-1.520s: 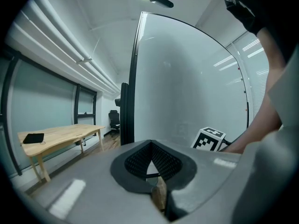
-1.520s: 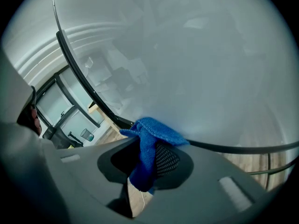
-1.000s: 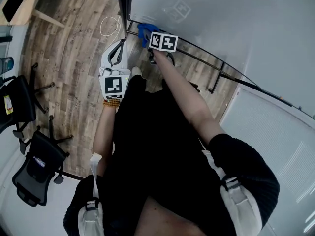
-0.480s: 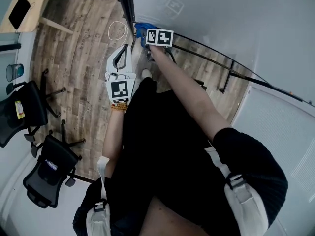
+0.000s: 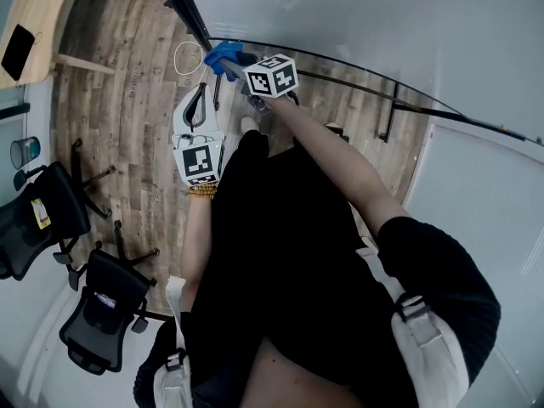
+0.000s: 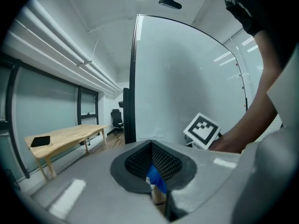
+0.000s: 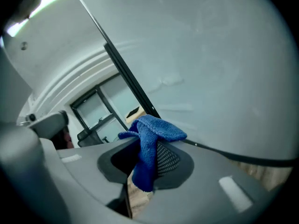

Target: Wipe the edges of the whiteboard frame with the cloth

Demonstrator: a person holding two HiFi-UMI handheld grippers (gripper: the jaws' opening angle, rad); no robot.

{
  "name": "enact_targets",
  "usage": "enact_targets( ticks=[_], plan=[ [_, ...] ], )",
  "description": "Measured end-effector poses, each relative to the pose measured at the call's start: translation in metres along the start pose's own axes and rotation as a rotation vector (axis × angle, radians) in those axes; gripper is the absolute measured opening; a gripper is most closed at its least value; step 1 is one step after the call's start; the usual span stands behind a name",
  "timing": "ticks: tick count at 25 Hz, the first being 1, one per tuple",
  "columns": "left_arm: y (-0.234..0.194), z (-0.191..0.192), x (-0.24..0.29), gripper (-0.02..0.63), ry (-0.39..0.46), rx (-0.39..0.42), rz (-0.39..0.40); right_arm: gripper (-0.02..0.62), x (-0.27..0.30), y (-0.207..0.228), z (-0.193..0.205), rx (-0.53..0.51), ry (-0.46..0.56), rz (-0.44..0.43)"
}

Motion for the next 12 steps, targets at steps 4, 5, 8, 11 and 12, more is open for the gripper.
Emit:
enact_targets(
  ticks=[4, 5, 8, 11, 12],
  plan=[
    [0.014, -0.006, 0.009, 0.000, 0.015, 0.011, 0.054, 0.110, -0.076, -0.025, -0.040, -0.142, 0.161, -0.050],
    [0.019, -0.009, 0.012, 0.000, 0.021, 0.014, 0.069, 0.110, -0.098, -0.031, -0.050, -0.181, 0.199, -0.048],
    [0.036, -0.019, 0.022, 0.000, 0.044, 0.022, 0.121, 0.110, -0.168, -0.047, -0.077, -0.304, 0.318, 0.007],
    [0.060, -0.033, 0.027, 0.000, 0.070, 0.027, 0.184, 0.109, -0.233, -0.059, -0.098, -0.395, 0.446, 0.116],
    [0.069, -0.038, 0.027, 0.000, 0.081, 0.028, 0.206, 0.109, -0.251, -0.064, -0.102, -0.424, 0.478, 0.159]
  ],
)
Point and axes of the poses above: the fingertips, and each gripper's own axes: x forward along the fingers, y to its right, z out of its underside, the point moved 1 cm from there along -x, backward along the fingers, and after that the axes turned 5 degrees about -z, right-handed, at the moved point
